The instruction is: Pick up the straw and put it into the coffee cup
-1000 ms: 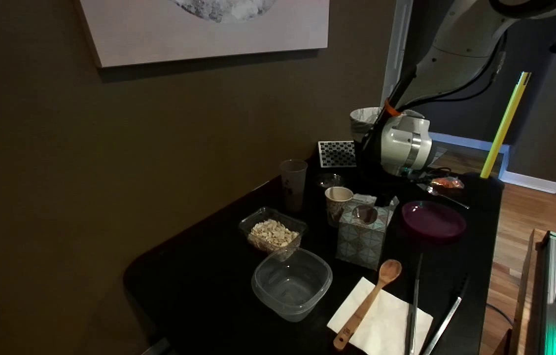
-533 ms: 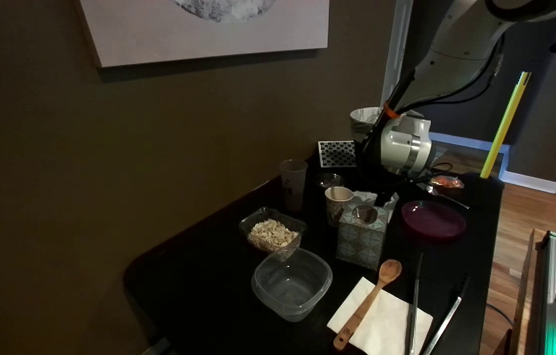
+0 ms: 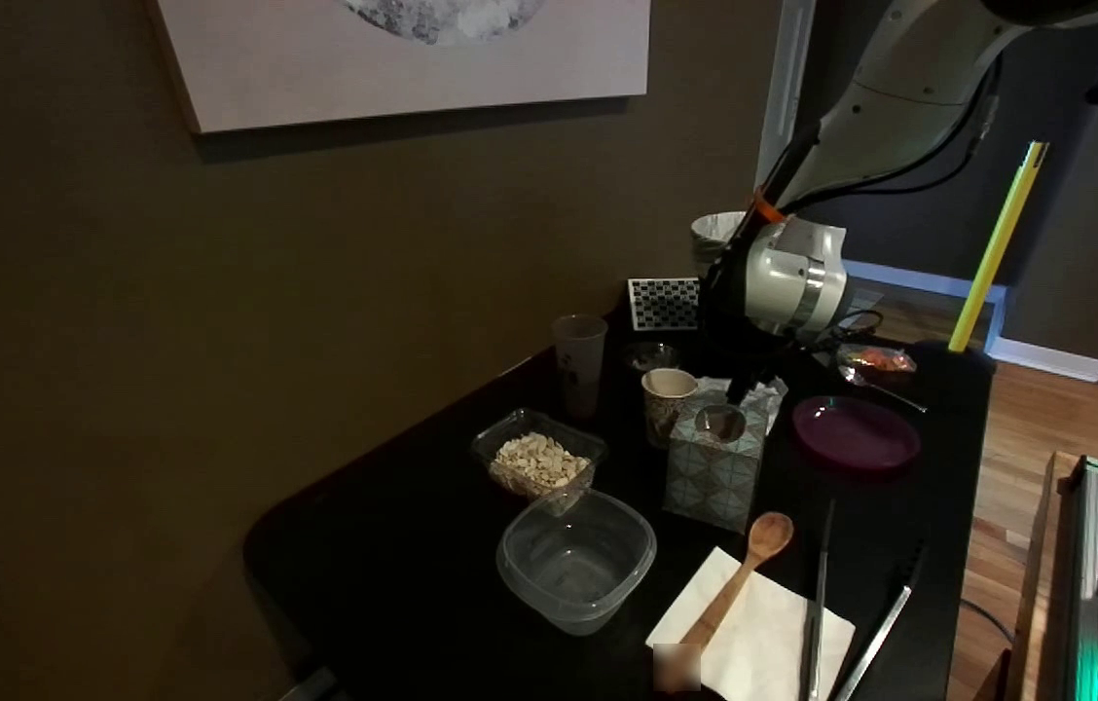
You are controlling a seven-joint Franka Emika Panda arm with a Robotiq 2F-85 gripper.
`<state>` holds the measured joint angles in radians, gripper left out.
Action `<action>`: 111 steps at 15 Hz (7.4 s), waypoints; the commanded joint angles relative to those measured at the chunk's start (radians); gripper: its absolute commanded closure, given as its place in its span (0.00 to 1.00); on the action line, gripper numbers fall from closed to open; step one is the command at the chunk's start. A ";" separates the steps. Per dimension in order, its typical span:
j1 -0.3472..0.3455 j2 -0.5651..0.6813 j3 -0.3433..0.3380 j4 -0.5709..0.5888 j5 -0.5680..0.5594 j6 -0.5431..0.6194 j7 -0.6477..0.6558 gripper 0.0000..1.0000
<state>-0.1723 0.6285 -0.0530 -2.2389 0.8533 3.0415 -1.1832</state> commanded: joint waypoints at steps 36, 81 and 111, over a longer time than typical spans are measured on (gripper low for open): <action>-0.088 0.017 0.222 -0.073 0.003 0.118 -0.169 1.00; -0.237 -0.467 0.353 -0.444 0.111 0.476 -0.714 0.98; 0.071 -0.357 0.352 -0.347 0.490 0.791 -1.572 0.98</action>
<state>-0.1382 0.2426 0.2988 -2.5791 1.3081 3.7613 -2.6332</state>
